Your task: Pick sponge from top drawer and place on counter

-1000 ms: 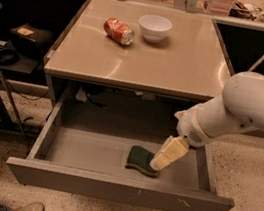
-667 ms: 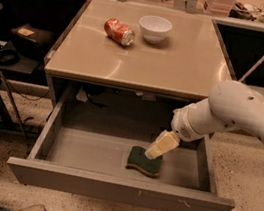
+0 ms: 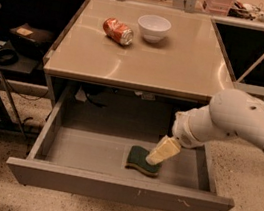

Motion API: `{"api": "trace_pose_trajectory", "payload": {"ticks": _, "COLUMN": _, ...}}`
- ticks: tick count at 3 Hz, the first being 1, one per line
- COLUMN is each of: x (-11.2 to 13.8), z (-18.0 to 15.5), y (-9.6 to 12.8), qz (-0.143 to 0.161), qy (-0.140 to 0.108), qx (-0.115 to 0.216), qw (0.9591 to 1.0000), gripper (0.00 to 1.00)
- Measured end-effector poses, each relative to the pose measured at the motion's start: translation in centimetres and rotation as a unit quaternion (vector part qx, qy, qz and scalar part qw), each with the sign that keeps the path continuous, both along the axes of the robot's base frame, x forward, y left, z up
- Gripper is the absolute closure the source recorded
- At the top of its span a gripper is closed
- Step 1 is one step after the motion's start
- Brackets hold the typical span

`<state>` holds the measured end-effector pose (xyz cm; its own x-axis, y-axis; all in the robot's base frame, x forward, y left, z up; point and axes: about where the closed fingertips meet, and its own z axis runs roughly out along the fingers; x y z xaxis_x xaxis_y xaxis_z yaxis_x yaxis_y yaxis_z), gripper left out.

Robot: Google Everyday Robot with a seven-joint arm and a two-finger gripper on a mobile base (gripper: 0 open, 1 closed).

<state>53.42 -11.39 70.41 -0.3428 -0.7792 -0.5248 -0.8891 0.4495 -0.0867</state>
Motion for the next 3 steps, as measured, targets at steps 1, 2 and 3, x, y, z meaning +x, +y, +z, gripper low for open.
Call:
{"api": "trace_pose_trajectory", "payload": {"ticks": 1, "x": -3.1, "z": -2.6, "y": 1.5, "qz": -0.009, "qy": 0.001, "qx": -0.005, "qw": 0.9999, "gripper": 0.00}}
{"api": "trace_pose_trajectory", "payload": {"ticks": 2, "x": -2.9, "z": -6.1, "y": 2.5, "qz": -0.028, "qy": 0.011, "qx": -0.008, "qw": 0.9995, "gripper": 0.00}}
{"api": "trace_pose_trajectory", "payload": {"ticks": 3, "x": -2.8, "z": -5.7, "y": 2.4, "qz": -0.028, "qy": 0.011, "qx": -0.008, "qw": 0.9995, "gripper": 0.00}}
